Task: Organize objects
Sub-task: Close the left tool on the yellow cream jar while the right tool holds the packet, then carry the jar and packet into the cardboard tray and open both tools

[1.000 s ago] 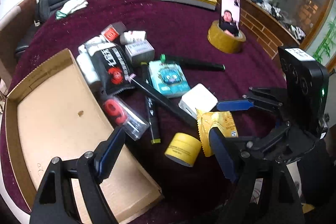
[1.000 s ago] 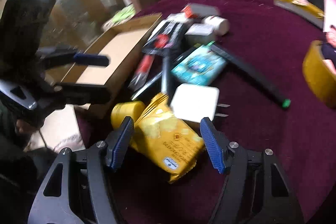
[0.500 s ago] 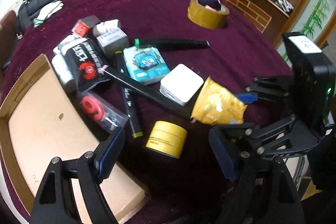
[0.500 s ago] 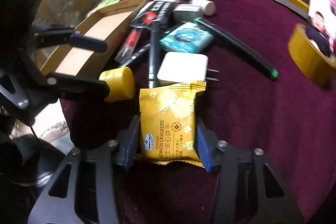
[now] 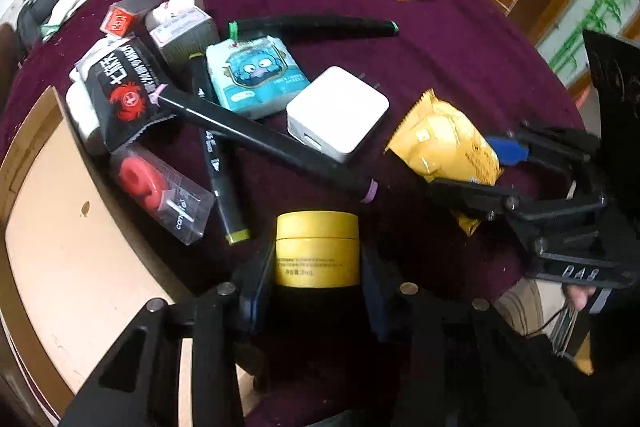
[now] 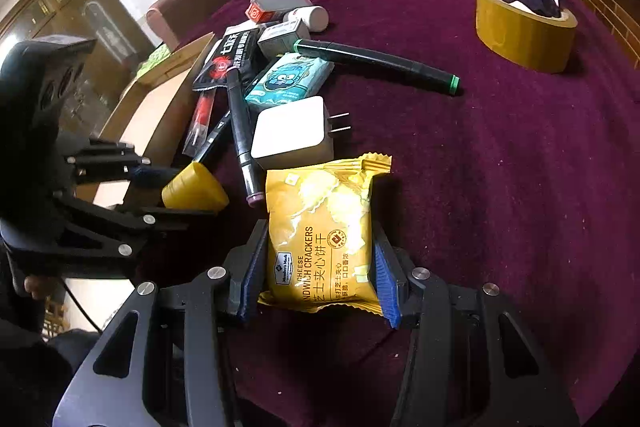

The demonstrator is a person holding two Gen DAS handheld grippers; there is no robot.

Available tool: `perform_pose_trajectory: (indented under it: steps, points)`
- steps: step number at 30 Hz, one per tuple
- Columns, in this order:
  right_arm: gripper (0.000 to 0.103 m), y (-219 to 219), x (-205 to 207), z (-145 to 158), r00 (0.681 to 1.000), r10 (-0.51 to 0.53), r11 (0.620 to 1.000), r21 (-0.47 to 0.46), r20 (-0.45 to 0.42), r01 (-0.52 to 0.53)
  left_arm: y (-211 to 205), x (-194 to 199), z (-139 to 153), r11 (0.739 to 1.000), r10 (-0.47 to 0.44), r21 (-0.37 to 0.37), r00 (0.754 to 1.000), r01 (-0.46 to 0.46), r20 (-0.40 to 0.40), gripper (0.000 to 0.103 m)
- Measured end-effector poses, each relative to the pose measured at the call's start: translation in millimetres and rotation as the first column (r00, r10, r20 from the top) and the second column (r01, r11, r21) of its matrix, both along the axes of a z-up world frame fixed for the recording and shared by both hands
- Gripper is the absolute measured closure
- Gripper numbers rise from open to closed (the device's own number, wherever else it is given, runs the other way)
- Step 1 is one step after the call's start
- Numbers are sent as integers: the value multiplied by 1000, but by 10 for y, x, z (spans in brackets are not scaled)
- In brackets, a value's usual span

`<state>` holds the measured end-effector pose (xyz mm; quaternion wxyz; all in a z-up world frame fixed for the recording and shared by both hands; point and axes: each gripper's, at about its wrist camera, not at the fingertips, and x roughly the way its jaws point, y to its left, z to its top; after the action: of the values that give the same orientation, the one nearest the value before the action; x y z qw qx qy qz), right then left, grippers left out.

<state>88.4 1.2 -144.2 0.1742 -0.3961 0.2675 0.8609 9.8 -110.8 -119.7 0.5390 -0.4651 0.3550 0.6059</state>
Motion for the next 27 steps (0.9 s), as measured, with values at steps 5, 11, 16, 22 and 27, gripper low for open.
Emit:
perform_pose_trajectory:
  steps: [5, 11, 16, 22, 27]
  points:
    - [55, -9, -23, -8, 999, -40, 999, 7, 14, 40, 12, 23, -37, 1000, 7, 9, 1000, -7, -13, 63]
    - [56, 0, -2, -12, 994, -108, 994, -22, -1, 108, -126, 2, 46, 993, 89, 77, 996, -91, 24, 63]
    - [56, -78, 78, 113, 989, -130, 990, -70, -71, 125, -430, -59, 278, 974, 147, 160, 986, -158, 76, 63]
    - [56, -395, -168, 367, 991, -58, 997, -62, -122, 51, -858, -285, 524, 931, 267, 221, 955, -290, 128, 63]
    - [56, -749, -527, 541, 987, 68, 997, -32, -143, -73, -1269, -615, 669, 875, 393, 244, 907, -419, 151, 63]
